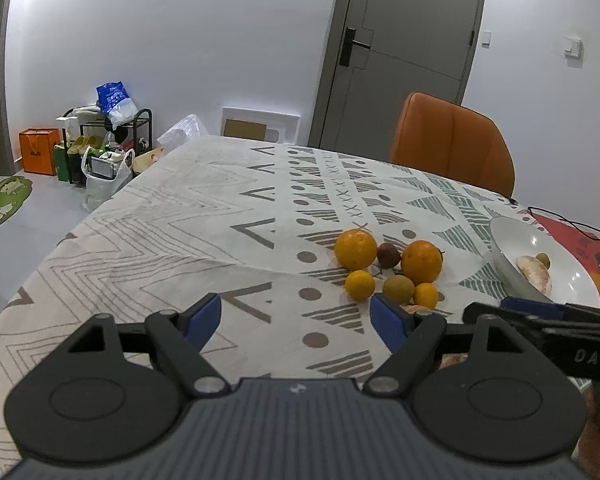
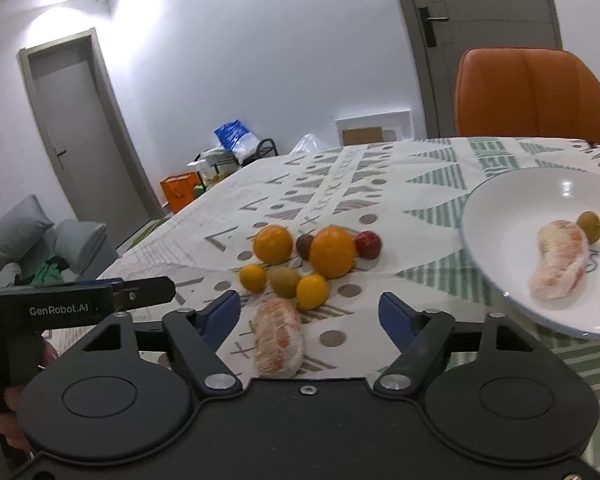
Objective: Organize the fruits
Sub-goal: 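Grasp the second pomelo segment with the right tool, then grasp a small yellow citrus with the left tool while the right tool carries the pomelo segment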
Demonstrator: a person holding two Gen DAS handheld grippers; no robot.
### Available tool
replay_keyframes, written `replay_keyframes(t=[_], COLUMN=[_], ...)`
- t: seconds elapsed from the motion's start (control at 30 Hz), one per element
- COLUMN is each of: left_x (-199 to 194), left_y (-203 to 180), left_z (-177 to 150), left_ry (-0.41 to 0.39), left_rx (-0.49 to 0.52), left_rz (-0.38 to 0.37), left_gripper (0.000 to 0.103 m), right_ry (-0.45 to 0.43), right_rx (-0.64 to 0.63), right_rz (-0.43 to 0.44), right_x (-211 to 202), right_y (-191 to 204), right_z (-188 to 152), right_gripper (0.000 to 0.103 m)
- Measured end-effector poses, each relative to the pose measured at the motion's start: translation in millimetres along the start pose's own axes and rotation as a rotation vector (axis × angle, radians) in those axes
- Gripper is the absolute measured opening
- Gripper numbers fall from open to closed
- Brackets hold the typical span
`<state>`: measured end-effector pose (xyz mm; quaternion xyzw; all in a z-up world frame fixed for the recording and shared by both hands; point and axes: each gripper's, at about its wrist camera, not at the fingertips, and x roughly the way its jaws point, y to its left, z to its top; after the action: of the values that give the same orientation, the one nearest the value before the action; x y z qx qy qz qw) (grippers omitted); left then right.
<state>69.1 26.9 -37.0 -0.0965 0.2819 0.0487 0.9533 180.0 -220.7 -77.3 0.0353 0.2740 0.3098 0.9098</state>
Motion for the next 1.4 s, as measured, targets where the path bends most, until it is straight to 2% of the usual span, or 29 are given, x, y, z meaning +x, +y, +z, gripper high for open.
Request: replay_keyframes(t=[0.3,0.37,0.43,0.5,0.6,1.03,1.23,1.4], left_x=[0,-1,-1,0,2,20,35,50], left_y=[10,10,10,10,6,-22,-38,-47], left_z=[-1,-1,-1,-1,0,2,5,7], left_ry=[0.010,0.011,0.009,0.010,0.012,0.022,0.028,0.043], left_rx=[-0.028,-0.027,-0.027,-0.029,-0.023,0.024,0.047,0.067], left_rz=[0.007,0.007,0.006,0.005,-0.001,-0.029,-0.031,-0.027], left_gripper=[0.080,0.080,0.080,0.080,0.080,0.074,0.064,0.049], right_ry=[0.069,0.089,0.093,0.101,0.110,0.077,0.051,0.031], right_rx=[-0.070,-0.085,-0.110,-0.147,-0.164,-0.112,-0.065,-0.030], right_rz=[0.007,0.005,-0.001,-0.015,-0.006,-0.010,-0.036,-0.054], right_x=[23,29,31,32,30,11,1,-4], right_y=[20,22,25,30,30,4,-17,-34], right_z=[-7,-11,-14,-15,-14,-15,-12,-10], right_gripper=[0.057,0.048,0.044,0.032,0.027,0.024,0.024,0.024])
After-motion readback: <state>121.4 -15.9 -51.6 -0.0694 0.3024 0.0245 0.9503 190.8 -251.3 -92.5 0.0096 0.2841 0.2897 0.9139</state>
